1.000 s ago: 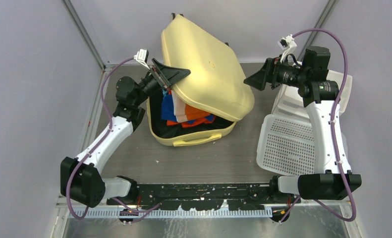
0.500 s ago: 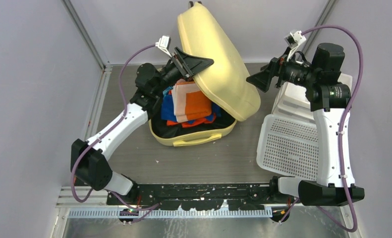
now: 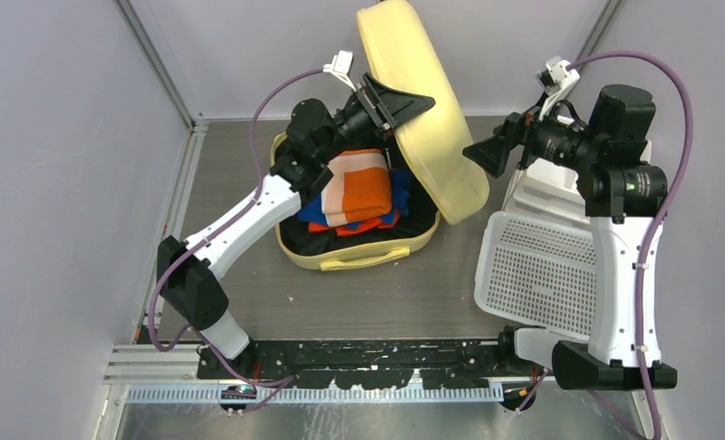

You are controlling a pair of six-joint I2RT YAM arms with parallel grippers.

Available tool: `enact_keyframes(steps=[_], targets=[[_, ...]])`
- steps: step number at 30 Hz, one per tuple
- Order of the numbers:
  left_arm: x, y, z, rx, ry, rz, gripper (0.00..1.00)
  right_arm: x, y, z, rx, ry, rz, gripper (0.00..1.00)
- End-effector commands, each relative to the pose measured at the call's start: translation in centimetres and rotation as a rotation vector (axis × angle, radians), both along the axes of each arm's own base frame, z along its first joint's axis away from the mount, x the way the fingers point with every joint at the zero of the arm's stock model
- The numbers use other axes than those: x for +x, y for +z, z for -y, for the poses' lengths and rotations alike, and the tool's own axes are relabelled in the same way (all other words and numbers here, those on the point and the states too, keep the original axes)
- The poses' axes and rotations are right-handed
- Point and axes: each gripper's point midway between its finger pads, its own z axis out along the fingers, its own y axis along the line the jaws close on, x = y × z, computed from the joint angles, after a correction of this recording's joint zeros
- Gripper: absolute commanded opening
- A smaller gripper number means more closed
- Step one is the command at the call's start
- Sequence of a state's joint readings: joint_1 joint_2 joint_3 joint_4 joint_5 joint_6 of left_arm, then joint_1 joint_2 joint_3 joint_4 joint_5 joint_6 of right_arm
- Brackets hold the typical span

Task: Open, take out, and arrange the luggage
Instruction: Open the luggage at the center of the board.

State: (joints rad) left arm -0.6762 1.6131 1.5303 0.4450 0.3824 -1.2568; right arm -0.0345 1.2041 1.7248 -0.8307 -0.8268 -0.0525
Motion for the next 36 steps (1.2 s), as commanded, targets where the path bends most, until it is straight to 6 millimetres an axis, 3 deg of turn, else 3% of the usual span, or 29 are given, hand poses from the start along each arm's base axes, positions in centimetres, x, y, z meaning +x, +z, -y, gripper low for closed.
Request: enact_keyframes(steps=[1, 3, 9, 19, 25, 29, 31, 36], targets=[[0.2, 1.3, 1.8, 0.006, 0.054, 0.01, 0.09, -3.3, 2.6, 0.8, -0.076, -0.038, 0.113, 1.0], [0.7, 1.5, 2.6, 0.01, 0.085, -0.021, 0.02, -3.8, 2.3, 1.5, -0.109, -0.074, 0.124, 1.0], [1.4, 0.8, 4.9, 0.04, 0.178, -0.114, 0.01, -5.6, 0.2, 1.9, -0.136, -0.099, 0.099, 1.0], [1.9, -1.6, 8.0, 0.075, 0.323, -0.329, 0.0, -5.3, -4.6, 3.9, -0.117, -0.268, 0.077, 1.0], [1.8, -1.7, 9.8, 0.037, 0.304, -0.373, 0.01, -4.4, -6.0, 4.4, -0.055, -0.348, 0.07, 1.0], [1.8, -1.8, 10.5, 0.009, 0.287, -0.41, 0.0, -4.2, -6.6, 3.6, -0.042, -0.305, 0.105, 1.0], [1.8, -1.7, 10.7, -0.005, 0.283, -0.42, 0.01, -3.9, -6.6, 3.0, -0.04, -0.285, 0.124, 1.0], [2.0, -1.1, 10.8, -0.027, 0.298, -0.422, 0.01, -2.1, -6.1, 3.8, -0.014, -0.371, 0.138, 1.0]])
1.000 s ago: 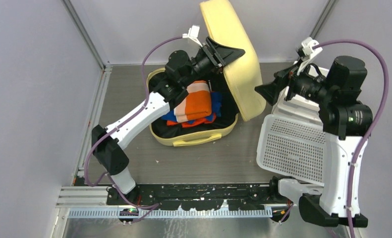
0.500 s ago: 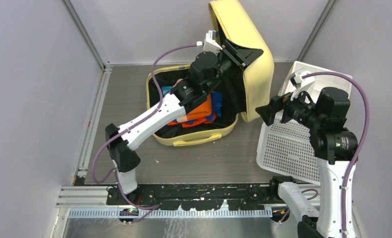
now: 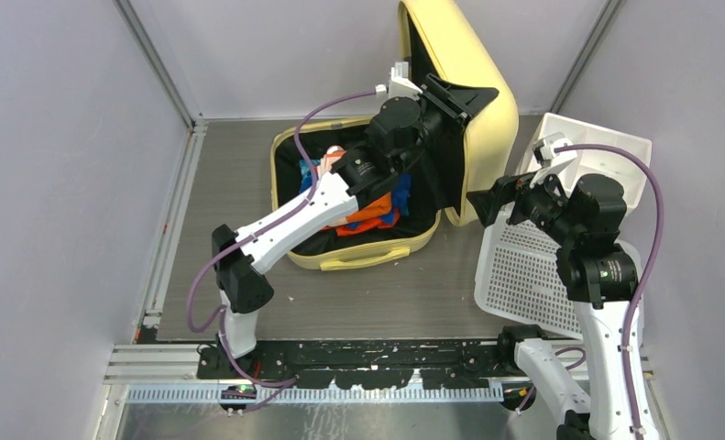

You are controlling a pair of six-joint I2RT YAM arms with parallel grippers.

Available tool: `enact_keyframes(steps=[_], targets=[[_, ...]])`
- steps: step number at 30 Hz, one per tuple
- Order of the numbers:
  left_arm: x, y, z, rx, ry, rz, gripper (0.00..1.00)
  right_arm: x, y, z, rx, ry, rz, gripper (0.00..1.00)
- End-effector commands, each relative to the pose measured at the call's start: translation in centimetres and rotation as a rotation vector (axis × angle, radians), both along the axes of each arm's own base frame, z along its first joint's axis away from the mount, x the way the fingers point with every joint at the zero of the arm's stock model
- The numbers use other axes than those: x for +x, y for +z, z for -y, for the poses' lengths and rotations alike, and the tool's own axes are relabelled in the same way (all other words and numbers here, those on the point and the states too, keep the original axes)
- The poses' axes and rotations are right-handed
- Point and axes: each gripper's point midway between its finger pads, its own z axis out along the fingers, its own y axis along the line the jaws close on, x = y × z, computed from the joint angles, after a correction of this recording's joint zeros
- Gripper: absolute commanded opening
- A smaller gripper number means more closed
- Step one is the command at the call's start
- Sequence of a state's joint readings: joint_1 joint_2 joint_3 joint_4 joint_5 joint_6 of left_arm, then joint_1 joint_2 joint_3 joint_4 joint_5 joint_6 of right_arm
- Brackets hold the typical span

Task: Open, take out, and arrange the luggage
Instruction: Open the luggage at the center of the board.

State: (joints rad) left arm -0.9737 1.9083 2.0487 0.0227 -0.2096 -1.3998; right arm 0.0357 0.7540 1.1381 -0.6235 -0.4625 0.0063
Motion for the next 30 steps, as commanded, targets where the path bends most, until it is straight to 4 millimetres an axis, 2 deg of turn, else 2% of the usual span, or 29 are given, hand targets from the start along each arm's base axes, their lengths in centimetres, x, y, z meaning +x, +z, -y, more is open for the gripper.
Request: enact_keyframes(steps=[1, 6, 10, 12, 15, 18, 23, 25, 27, 30], targets=[[1.0, -1.6, 0.2, 0.016, 0.057, -0.073, 0.01, 2.2, 2.9, 0.8, 0.022, -0.077, 0.113, 1.0], [1.3, -1.7, 0.5, 0.015, 0.06, -0.071, 0.01, 2.0, 3.7, 1.2, -0.038, -0.086, 0.144, 1.0], [1.0, -1.9, 0.7, 0.024, 0.042, -0.064, 0.01, -0.8, 7.2, 2.1, -0.164, -0.068, 0.219, 1.0], [0.9, -2.1, 0.4, 0.035, 0.045, -0.055, 0.01, -1.3, 9.4, 3.9, -0.192, -0.168, 0.253, 1.0], [0.6, -2.2, 0.0, 0.055, 0.048, -0.037, 0.01, -1.0, 11.5, 6.8, -0.212, -0.332, 0.275, 1.0], [0.3, -2.5, 0.0, 0.069, 0.03, -0.022, 0.01, 0.6, 12.1, 8.0, -0.22, -0.407, 0.252, 0.99], [-0.3, -3.3, 0.1, 0.108, -0.03, -0.004, 0.02, 4.2, 13.3, 8.4, -0.164, -0.445, 0.204, 0.94], [-0.5, -3.0, -0.1, 0.104, -0.043, 0.024, 0.02, 5.7, 13.8, 9.1, -0.128, -0.466, 0.184, 0.92], [-0.6, -3.1, -0.3, 0.12, -0.06, 0.043, 0.03, 7.4, 13.5, 9.4, -0.079, -0.451, 0.132, 0.91], [-0.5, -3.2, -0.6, 0.142, -0.081, 0.069, 0.04, 10.3, 11.4, 9.4, -0.019, -0.403, 0.03, 0.89]])
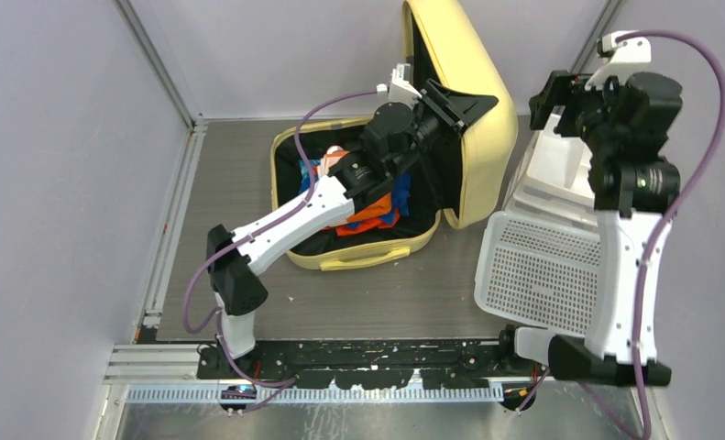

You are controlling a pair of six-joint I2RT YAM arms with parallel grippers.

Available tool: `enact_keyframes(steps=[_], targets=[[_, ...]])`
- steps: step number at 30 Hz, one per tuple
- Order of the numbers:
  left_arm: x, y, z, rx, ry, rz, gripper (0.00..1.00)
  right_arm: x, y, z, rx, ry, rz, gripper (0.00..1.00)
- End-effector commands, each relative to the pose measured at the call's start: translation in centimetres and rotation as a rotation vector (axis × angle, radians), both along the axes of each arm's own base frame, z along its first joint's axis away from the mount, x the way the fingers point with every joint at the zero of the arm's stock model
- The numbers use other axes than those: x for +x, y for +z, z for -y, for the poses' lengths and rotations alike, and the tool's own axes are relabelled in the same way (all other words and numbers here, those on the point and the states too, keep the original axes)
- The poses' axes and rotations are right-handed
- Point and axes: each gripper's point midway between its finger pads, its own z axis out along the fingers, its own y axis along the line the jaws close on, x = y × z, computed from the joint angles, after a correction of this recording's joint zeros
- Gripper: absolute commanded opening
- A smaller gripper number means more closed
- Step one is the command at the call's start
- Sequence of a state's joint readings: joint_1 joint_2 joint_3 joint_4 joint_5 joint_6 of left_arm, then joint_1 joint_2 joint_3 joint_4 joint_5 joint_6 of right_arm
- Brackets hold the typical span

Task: Open, take out, and arrange the luggage
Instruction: Open the luggage at the center of the board.

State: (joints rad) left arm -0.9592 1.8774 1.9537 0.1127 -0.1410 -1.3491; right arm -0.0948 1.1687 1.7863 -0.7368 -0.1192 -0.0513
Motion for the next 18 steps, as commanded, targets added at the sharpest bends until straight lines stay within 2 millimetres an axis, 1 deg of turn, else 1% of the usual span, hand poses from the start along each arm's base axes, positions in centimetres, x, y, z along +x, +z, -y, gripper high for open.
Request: enact_keyframes(steps=[1, 3, 5, 7, 11, 12, 13, 15, 18], targets=[[0.0, -2.4, -0.5, 0.128, -0.043, 0.02, 0.05, 3.0, -2.4, -0.6, 0.128, 0.067, -0.108, 0.88], [0.0, -2.4, -0.4, 0.137, -0.064, 0.035, 0.09, 4.3, -4.2, -1.4, 0.15, 0.122, -0.163, 0.86], [-0.1, -2.5, -0.1, 0.145, -0.102, 0.048, 0.16, 5.3, -6.0, -2.1, 0.181, 0.169, -0.211, 0.84], [0.0, -2.7, 0.3, 0.15, -0.137, 0.059, 0.22, 5.9, -7.1, -2.7, 0.193, 0.212, -0.241, 0.83], [-0.2, -2.8, 0.8, 0.171, -0.204, 0.107, 0.39, 6.9, -7.9, -3.5, 0.218, 0.265, -0.265, 0.83], [-0.4, -3.0, 1.2, 0.183, -0.235, 0.128, 0.44, 7.2, -8.1, -3.4, 0.221, 0.265, -0.273, 0.83], [-0.5, -2.7, 1.2, 0.184, -0.246, 0.148, 0.48, 7.5, -8.3, -3.4, 0.226, 0.265, -0.28, 0.83], [-1.1, -2.7, 1.5, 0.205, -0.297, 0.205, 0.57, 8.0, -8.7, -3.2, 0.237, 0.263, -0.289, 0.83], [-1.7, -2.3, 1.4, 0.224, -0.337, 0.284, 0.68, 8.6, -9.3, -2.7, 0.249, 0.254, -0.302, 0.83]])
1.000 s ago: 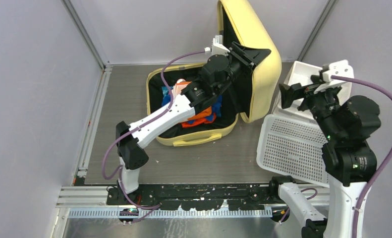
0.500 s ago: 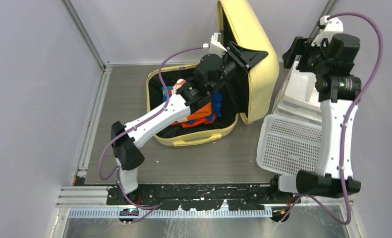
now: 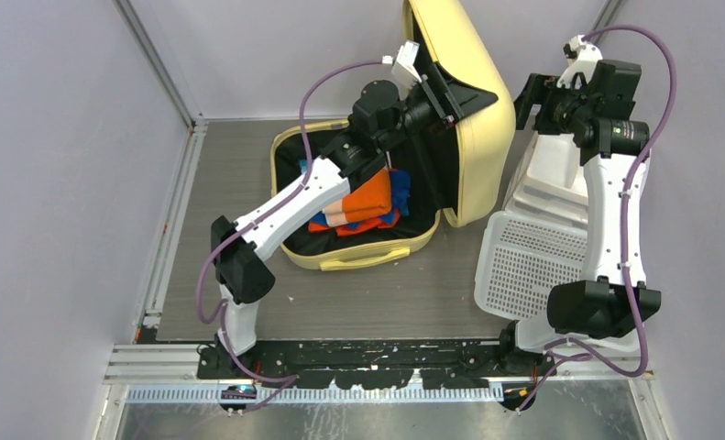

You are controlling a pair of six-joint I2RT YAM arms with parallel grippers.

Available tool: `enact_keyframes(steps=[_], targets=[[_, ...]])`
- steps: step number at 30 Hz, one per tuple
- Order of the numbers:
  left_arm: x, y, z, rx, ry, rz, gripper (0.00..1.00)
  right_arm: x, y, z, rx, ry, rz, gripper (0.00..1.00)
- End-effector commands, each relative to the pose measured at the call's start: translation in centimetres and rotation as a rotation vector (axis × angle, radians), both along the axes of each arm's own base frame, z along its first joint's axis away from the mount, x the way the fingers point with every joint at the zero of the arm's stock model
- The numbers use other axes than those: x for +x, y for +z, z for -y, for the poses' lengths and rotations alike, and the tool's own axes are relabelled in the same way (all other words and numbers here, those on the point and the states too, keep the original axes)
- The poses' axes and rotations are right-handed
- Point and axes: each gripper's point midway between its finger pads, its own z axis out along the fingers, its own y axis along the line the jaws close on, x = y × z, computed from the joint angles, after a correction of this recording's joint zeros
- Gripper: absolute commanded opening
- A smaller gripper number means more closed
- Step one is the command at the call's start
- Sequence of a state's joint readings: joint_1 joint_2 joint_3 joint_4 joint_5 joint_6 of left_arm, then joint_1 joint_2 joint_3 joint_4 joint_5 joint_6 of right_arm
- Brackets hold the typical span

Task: Open, take out, and arrange the luggage
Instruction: Open the luggage at the center of the board.

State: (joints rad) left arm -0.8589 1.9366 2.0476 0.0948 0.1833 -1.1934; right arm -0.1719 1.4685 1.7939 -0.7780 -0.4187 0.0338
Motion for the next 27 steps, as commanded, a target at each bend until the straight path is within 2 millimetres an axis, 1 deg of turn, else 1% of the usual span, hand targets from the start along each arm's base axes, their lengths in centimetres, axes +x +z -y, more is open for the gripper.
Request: enact_keyframes(steps=[1, 2, 6, 14, 17, 18, 20, 22, 25, 26, 27], targets=[[-2.4, -1.9, 1.3, 0.111, -0.156, 0.126, 0.71, 0.7, 1.0, -1.1, 0.059, 0.051, 0.023, 0.83], [-2.6, -1.7, 1.1, 0.112, -0.166, 0.15, 0.74, 0.9, 0.9, -0.9, 0.066, 0.048, 0.019, 0.84], [-2.6, -1.6, 0.0, 0.146, -0.195, 0.22, 0.78, 1.5, 0.2, -0.3, 0.084, 0.045, 0.003, 0.84], [-2.1, -3.8, -3.4, 0.284, -0.196, 0.269, 0.8, 2.2, -0.7, 0.0, 0.107, 0.064, -0.019, 0.85], [-1.9, -4.0, -4.9, 0.317, -0.18, 0.296, 0.83, 2.5, -0.9, -0.2, 0.123, 0.077, -0.023, 0.85], [-2.0, -3.8, -5.0, 0.316, -0.18, 0.308, 0.84, 2.6, -0.9, -0.3, 0.127, 0.081, -0.022, 0.85], [-2.0, -3.4, -4.9, 0.299, -0.186, 0.32, 0.85, 2.7, -0.9, -0.4, 0.136, 0.083, -0.021, 0.85], [-1.8, -3.2, -4.1, 0.279, -0.214, 0.302, 0.83, 2.8, -0.8, -0.4, 0.14, 0.081, -0.019, 0.85], [-1.9, -1.5, -2.8, 0.212, -0.277, 0.283, 0.8, 2.7, -0.7, -0.3, 0.137, 0.077, -0.016, 0.86], [-2.1, -0.9, -2.3, 0.182, -0.305, 0.281, 0.81, 2.7, -0.7, -0.3, 0.135, 0.076, -0.017, 0.88], [-2.5, 0.1, -2.0, 0.146, -0.331, 0.297, 0.83, 2.7, -0.7, -0.3, 0.131, 0.076, -0.017, 0.89]])
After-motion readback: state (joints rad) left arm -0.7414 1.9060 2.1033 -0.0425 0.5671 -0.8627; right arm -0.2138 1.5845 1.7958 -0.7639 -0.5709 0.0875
